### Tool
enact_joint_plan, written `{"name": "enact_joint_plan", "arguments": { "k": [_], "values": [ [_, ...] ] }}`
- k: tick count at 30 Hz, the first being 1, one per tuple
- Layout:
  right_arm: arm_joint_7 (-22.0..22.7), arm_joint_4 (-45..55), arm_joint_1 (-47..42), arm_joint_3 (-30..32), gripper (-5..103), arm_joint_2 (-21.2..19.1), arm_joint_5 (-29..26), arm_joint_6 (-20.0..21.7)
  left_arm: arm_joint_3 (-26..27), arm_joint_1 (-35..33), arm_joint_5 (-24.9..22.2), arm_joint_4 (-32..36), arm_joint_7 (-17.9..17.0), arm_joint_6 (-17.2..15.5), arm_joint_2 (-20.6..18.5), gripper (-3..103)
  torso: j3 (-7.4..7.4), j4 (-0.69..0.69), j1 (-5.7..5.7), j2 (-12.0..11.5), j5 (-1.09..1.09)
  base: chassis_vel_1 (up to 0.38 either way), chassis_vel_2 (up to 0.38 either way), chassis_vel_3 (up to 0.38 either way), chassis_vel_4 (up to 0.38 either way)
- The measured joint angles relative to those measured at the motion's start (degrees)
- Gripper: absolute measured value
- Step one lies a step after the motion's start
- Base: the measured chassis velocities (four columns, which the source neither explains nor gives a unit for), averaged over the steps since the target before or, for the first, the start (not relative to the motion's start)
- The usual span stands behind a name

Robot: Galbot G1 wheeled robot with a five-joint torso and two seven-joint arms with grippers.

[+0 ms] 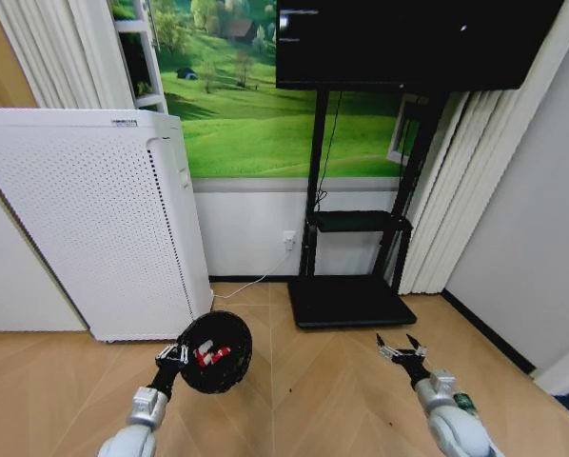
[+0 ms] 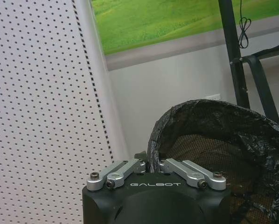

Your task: Pick up the trash bin and place the garbage on the floor into it.

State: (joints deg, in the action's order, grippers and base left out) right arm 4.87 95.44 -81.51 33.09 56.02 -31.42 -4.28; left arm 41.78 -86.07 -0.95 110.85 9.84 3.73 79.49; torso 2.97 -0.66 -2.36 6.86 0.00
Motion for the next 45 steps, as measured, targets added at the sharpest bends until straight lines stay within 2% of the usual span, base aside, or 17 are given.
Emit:
{"name": "enact_joint_plan", "arguments": {
  "k": [15, 21, 23, 27, 28, 32, 38, 39, 41, 44, 45],
  "values": [
    [0.0, -2.1, 2.2, -2.6, 100, -0.4, -0.4, 0.9, 0.7, 0.1, -0.6, -0.6, 0.0, 0.0, -0.5, 6, 0.01, 0.00, -0.01, 0.0, -0.01, -0.084, -0.077, 0.074, 0.090],
    [0.4, -3.0, 3.2, -4.0, 100, -0.4, -0.6, 1.1, 0.7, 0.3, -0.5, -1.1, 0.1, 0.1, -0.5, 6, 0.01, -0.01, -0.02, 0.0, -0.02, -0.234, -0.213, 0.223, 0.226],
    [0.5, -3.2, 3.4, -4.2, 100, -0.4, -0.6, 1.1, 0.7, 0.4, -0.5, -1.2, 0.1, 0.2, -0.5, 6, 0.01, 0.01, -0.01, 0.0, 0.04, -0.265, -0.258, 0.252, 0.260],
    [0.7, -3.9, 3.7, -4.4, 100, -0.4, -0.6, 1.1, 0.6, 0.4, -0.4, -1.4, 0.1, 0.3, -0.3, 6, 0.01, 0.01, -0.02, 0.0, -0.05, -0.291, -0.292, 0.289, 0.284],
    [0.8, -4.3, 3.7, -4.5, 100, -0.4, -0.6, 1.1, 0.4, 0.5, -0.2, -1.5, 0.1, 0.3, -0.2, 6, 0.01, -0.01, -0.01, 0.0, 0.02, -0.359, -0.302, 0.316, 0.294],
    [0.8, -5.1, 3.8, -4.5, 100, -0.6, -0.6, 1.0, 0.0, 0.8, 0.0, -1.9, 0.1, 0.3, 0.0, 6, 0.00, 0.00, -0.01, 0.0, -0.02, -0.365, -0.332, 0.348, 0.360],
    [1.0, -6.7, 4.3, -4.9, 100, -0.7, -0.7, 0.5, -0.5, 1.3, 0.2, -2.3, 0.1, 0.4, 0.1, 6, 0.01, -0.01, -0.01, 0.0, 0.03, -0.348, -0.343, 0.331, 0.345],
    [1.0, -6.9, 4.4, -5.0, 100, -0.8, -0.3, 0.6, -0.6, 1.3, 0.2, -2.4, 0.1, 0.3, 0.1, 6, 0.01, -0.01, -0.01, 0.0, -0.03, -0.313, -0.265, 0.287, 0.287],
    [1.6, -7.4, 4.2, -6.0, 100, -1.2, 0.9, 2.0, -0.7, 1.5, 0.2, -2.7, 0.1, 0.4, 0.1, 6, 0.01, -0.01, -0.02, 0.0, 0.05, -0.162, -0.164, 0.188, 0.094],
    [2.7, -7.5, 3.7, -7.1, 100, -1.7, 1.1, 4.2, -0.7, 1.6, 0.2, -2.9, 0.1, 0.3, 0.0, 6, 0.01, -0.01, -0.01, 0.0, 0.00, -0.042, -0.119, 0.134, 0.038],
    [3.5, -7.6, 3.4, -7.9, 100, -2.0, 1.1, 5.5, -0.8, 1.6, 0.3, -3.0, 0.1, 0.3, 0.0, 6, 0.01, 0.05, -0.01, 0.0, -0.02, 0.000, 0.000, 0.000, 0.000]
  ]
}}
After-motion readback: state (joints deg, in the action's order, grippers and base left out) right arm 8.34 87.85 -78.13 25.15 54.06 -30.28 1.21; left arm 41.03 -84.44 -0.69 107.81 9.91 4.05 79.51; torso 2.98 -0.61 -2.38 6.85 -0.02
